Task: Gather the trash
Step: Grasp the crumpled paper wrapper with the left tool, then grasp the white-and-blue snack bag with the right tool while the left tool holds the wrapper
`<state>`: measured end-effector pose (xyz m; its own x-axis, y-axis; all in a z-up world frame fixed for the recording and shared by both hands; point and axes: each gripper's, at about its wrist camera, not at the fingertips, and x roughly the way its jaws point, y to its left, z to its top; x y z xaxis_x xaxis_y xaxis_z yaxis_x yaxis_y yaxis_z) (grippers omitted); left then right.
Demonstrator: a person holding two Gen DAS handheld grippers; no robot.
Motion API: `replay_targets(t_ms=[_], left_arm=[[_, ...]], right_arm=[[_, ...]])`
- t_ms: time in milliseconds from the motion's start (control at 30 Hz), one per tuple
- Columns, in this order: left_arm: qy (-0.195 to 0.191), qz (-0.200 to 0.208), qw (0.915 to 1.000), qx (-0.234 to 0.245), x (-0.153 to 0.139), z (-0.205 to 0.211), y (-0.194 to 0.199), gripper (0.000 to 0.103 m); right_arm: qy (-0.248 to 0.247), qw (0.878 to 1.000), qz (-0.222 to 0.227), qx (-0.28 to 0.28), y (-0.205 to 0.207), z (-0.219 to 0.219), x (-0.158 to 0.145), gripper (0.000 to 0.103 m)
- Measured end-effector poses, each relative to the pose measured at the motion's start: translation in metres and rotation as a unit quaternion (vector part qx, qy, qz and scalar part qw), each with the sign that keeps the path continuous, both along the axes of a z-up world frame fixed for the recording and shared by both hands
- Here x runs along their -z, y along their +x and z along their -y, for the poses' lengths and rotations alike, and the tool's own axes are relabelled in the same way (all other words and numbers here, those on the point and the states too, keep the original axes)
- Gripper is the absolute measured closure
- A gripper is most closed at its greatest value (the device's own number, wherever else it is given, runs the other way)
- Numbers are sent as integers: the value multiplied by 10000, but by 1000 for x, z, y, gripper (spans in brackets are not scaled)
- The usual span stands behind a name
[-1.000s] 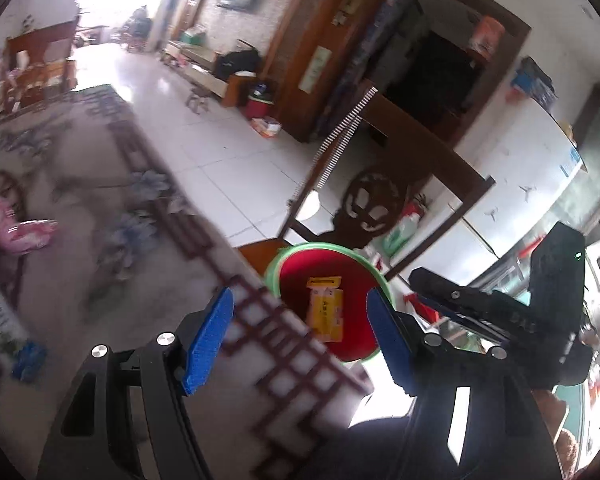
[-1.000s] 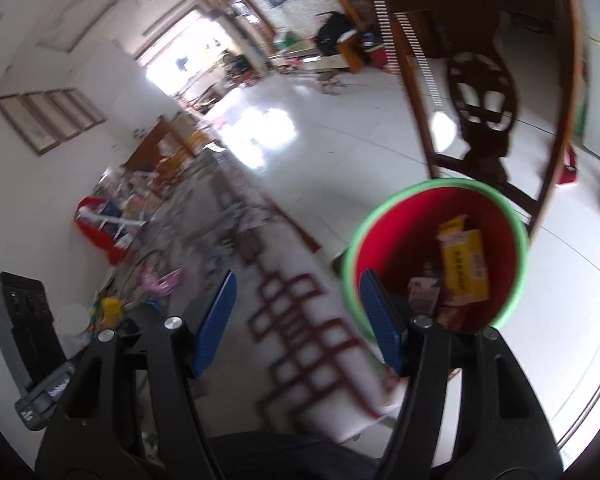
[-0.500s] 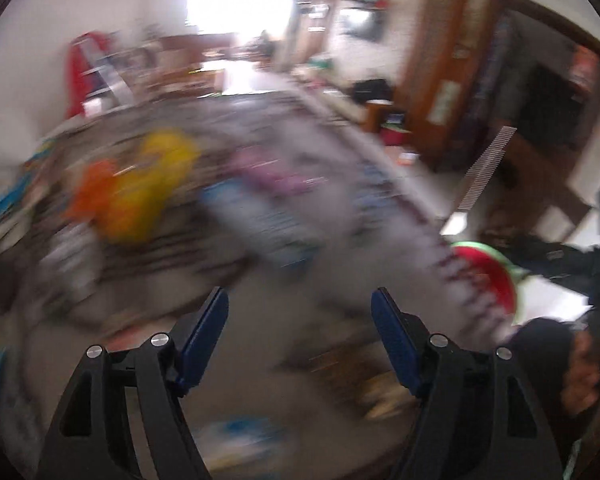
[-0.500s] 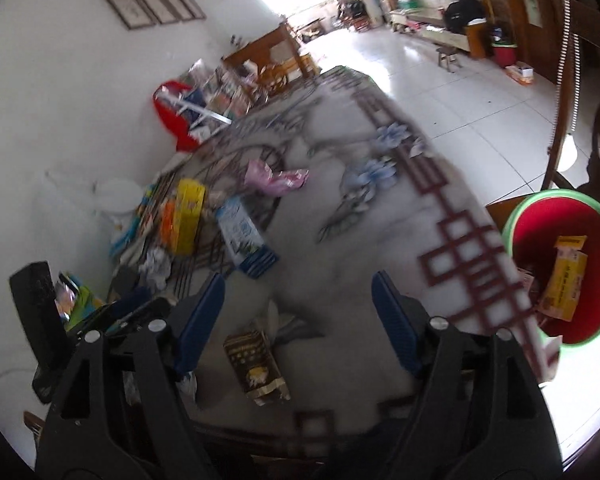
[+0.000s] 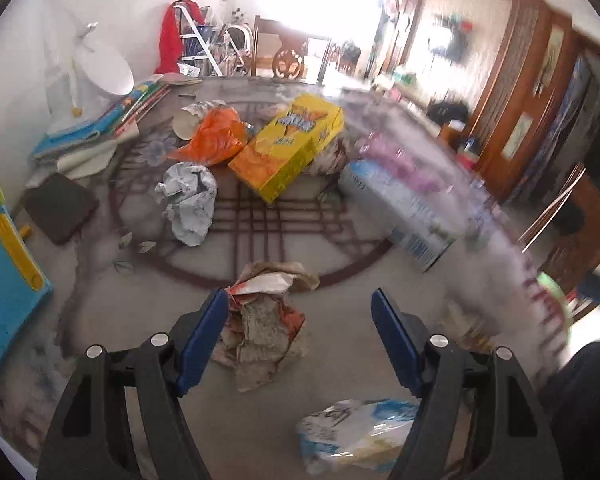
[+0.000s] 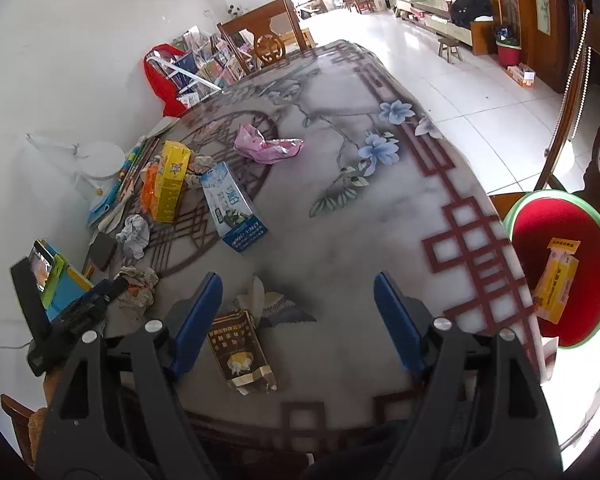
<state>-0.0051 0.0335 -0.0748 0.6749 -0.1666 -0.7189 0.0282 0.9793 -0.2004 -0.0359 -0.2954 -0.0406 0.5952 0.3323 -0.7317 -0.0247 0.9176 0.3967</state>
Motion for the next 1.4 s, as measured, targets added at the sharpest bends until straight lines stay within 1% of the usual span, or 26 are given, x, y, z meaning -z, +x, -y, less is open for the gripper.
replay_targets(t_ms=[33, 67, 133, 167, 233, 267, 367, 467, 533, 600, 633, 667, 700, 767, 867, 967, 1100, 1233, 1333, 1400], left_arm=[[-203, 81, 9998, -21, -4, -4, -2, 33], [-309, 134, 9994, -57, -7, -7, -4, 33], [-304, 200, 9992, -134, -12, -11, -7, 32], [-311, 149, 9993, -129, -11, -11, -6, 32], [-348, -96, 9993, -37, -1, -8, -1, 32], [-298, -223, 9993, -6, 5, -5, 3, 32], [-227, -422, 9988, 20, 16, 0, 9, 32], [-431, -576, 9974, -83, 24, -5, 18, 34], [-492, -726, 9960, -165, 32, -8, 23, 51], [-488, -757, 9956, -263, 36, -12, 22, 58], [-522, -749, 9954, -272, 36, -13, 21, 68], [-608, -726, 9952, -254, 35, -15, 21, 72], [-710, -678, 9949, -231, 34, -15, 20, 74], [-666, -618, 9956, -231, 33, -15, 19, 77], [-546, -523, 9968, -256, 30, -13, 18, 78], [-581, -504, 9965, -315, 29, -16, 18, 78], [-691, -543, 9952, -431, 31, -23, 20, 78], [-741, -539, 9946, -489, 32, -26, 20, 77], [-756, -554, 9943, -512, 34, -27, 20, 77], [-706, -551, 9947, -507, 34, -26, 21, 77]], right_arm=[[-24, 10000, -12, -20, 0, -1, 0, 27], [-64, 10000, -28, -42, 1, -3, 0, 27], [-115, 9999, -31, -54, 1, -5, 0, 25], [-131, 9999, -32, -50, 1, -6, 0, 24], [-185, 9998, -56, -43, 2, -7, 1, 24], [-213, 9997, -64, -45, 2, -8, 1, 24], [-273, 9996, -53, -98, 1, -12, 1, 24], [-292, 9993, -111, -206, 2, -20, 5, 24], [-287, 9989, -139, -330, 3, -28, 9, 24], [-229, 9984, -179, -480, 2, -37, 13, 24], [-184, 9978, -222, -594, 2, -44, 16, 24], [-147, 9971, -256, -704, 2, -50, 18, 24], [-118, 9960, -294, -830, 1, -57, 20, 24], [-149, 9920, -384, -1195, -1, -78, 25, 24], [-387, 9824, -431, -1774, -6, -112, 29, 24], [-664, 9653, -510, -2473, -12, -150, 35, 24], [-1022, 9430, -464, -3134, -15, -191, 43, 24], [-1276, 9258, -503, -3522, -12, -220, 57, 24], [-1325, 9182, -539, -3694, -12, -232, 65, 24], [-1357, 9167, -548, -3718, -11, -236, 71, 24]])
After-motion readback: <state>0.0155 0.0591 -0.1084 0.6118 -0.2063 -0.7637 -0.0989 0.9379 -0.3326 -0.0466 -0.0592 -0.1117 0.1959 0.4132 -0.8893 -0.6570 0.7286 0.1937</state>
